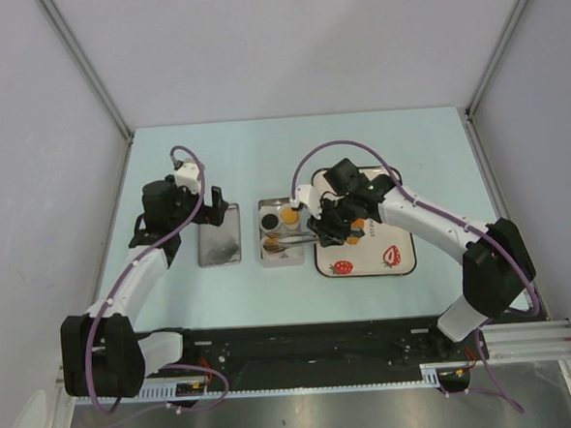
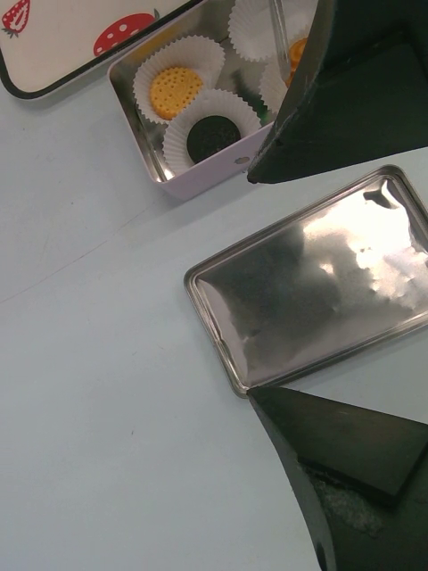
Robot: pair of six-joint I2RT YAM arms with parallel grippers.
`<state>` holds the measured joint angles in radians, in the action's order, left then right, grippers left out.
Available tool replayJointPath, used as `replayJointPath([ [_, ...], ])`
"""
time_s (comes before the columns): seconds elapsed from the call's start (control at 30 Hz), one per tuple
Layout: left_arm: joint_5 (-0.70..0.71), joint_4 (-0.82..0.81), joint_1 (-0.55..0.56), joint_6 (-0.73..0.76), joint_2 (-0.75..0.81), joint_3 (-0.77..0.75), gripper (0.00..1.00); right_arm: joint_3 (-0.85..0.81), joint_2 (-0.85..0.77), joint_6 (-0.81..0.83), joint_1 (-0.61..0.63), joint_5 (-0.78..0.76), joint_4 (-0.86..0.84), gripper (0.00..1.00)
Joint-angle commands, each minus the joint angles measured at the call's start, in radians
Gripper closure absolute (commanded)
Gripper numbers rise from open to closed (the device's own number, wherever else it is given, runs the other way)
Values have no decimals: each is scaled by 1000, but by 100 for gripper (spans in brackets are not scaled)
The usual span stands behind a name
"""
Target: Pack the cookies
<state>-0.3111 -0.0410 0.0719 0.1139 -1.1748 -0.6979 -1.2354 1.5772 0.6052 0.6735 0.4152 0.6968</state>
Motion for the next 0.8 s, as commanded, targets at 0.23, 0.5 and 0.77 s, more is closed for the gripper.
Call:
replayJointPath([
  [0.23,-19,-20,5,13,-2,-43,0,-45,3,2,11,2,-46,63],
  [0.5,-19,-20,6,15,-2,-43,0,-47,-2,1,14,-7,-46,49],
  [0.77,-19,-17,5,17,0,-40,0,-47,-32,-1,15,-23,-46,46],
])
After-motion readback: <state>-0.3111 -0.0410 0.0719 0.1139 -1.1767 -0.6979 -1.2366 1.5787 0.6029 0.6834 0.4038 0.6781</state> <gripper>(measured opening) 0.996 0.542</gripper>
